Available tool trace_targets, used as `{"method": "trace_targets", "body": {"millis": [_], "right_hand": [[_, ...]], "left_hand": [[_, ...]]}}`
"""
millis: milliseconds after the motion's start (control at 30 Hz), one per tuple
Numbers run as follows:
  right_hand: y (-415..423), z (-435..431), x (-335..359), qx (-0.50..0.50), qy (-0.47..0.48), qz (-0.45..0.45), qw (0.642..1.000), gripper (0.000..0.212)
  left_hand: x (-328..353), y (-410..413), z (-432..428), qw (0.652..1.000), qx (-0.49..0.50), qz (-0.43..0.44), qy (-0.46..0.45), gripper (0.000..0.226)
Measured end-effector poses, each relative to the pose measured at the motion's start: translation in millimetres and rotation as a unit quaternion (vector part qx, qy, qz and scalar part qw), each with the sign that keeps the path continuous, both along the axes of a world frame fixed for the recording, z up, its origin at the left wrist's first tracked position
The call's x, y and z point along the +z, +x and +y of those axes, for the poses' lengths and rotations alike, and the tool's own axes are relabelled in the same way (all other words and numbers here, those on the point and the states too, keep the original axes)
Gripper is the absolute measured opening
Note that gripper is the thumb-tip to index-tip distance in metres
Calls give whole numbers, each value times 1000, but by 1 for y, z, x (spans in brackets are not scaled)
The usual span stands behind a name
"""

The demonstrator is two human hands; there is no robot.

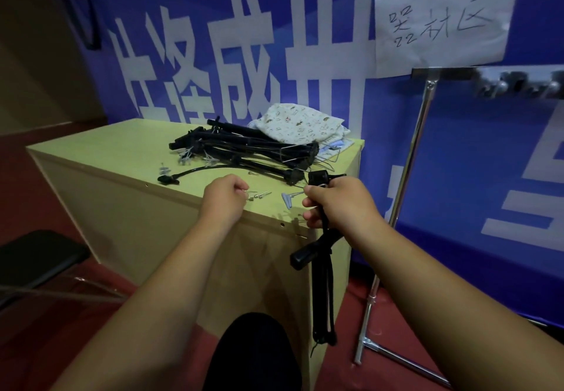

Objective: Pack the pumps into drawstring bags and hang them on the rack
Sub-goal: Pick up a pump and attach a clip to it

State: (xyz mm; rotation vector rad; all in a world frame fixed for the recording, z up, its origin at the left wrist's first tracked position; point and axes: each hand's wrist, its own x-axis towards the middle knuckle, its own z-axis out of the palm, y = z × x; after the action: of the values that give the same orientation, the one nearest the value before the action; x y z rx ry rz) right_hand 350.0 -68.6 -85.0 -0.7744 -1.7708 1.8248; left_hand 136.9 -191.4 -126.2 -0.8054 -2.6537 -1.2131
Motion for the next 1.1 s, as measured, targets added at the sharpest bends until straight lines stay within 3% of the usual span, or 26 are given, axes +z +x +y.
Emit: {"method": "trace_targets", "body": {"millis": [267, 533, 600, 667, 800, 933, 1000, 1100], "right_hand": [[1, 5, -6, 7, 35, -21, 999, 23], [3, 11, -12, 14, 60, -24, 998, 21], [4, 12, -13, 16, 62, -24, 998, 21], [6, 14, -15, 17, 57, -19, 998, 22], [11, 20, -19, 17, 51, -6, 999, 23], [15, 28, -26, 11, 39, 12, 999, 23], [19, 32, -30, 7, 37, 22, 999, 22], [25, 39, -37, -4, 35, 39, 999, 21]], "left_hand": [[-4, -9, 15, 997, 13, 23, -66, 4], [8, -9, 23, 977, 15, -1, -214, 25], [6, -9, 23, 977, 17, -13, -210, 25], [2, -6, 22, 987, 5, 1, -163, 20], [8, 17, 20, 999, -35, -14, 34, 20], [24, 52, 32, 970, -153, -104, 157, 23], [26, 65, 42, 953, -204, -123, 185, 31], [25, 83, 57, 939, -238, -139, 207, 26]]}}
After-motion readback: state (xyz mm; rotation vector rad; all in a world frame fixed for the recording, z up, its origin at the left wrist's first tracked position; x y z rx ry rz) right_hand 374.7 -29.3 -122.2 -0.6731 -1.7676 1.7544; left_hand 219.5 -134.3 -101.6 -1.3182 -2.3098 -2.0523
